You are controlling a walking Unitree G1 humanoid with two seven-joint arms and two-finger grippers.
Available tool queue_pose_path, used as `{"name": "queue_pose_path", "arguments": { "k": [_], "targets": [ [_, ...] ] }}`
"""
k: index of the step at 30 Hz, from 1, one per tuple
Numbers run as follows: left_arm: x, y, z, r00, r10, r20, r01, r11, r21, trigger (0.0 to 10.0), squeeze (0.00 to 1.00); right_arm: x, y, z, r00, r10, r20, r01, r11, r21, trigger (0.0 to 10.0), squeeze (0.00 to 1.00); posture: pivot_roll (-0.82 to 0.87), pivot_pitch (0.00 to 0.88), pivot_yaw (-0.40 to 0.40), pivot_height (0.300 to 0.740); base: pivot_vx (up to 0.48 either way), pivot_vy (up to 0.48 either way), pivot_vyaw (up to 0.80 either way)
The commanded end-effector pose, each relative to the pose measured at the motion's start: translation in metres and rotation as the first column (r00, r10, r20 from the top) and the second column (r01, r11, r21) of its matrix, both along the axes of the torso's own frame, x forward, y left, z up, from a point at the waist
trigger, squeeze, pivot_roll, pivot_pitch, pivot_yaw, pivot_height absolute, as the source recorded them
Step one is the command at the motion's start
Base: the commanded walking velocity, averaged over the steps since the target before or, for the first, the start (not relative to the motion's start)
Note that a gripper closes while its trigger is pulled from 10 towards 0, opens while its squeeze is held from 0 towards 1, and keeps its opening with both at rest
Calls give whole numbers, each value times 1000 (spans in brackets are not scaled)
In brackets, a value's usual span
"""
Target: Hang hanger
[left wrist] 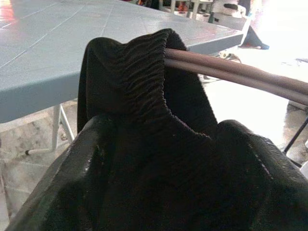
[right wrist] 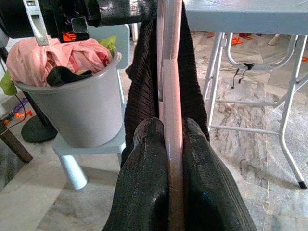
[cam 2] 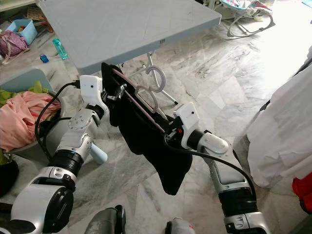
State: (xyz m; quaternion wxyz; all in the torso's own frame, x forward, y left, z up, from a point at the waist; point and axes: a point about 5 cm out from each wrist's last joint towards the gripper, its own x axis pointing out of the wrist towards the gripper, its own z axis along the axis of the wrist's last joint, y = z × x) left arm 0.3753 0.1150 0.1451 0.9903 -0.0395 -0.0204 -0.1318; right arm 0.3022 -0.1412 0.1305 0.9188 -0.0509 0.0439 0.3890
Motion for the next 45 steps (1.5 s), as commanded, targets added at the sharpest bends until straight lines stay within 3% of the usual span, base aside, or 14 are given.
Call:
{"name": "queue_pose_path", "arguments": {
  "k": [1,24,35,45],
  "targets": [
    [3,9,0,999,42,-19,-42,999,-12,0,0,-1,2,4,999,20,27,-21,1000,19,10000,0,-63,119,12,740,0,0,0],
    [6,12,-4,995,71,-64,-75,995,-61,0,0,-2,3,6,999,31,28,-32,999,28,10000,0,-64,127,14,740,0,0,0],
    [4,10,-8,996,37,-77,-44,995,-89,0,0,-3,5,7,999,35,31,-36,999,36,10000,0,-64,127,14,740,0,0,0],
    [6,20,-10,993,75,-92,-83,994,-78,0,0,-3,5,8,999,40,30,-41,998,38,10000,0,-67,128,13,740,0,0,0]
  ]
}}
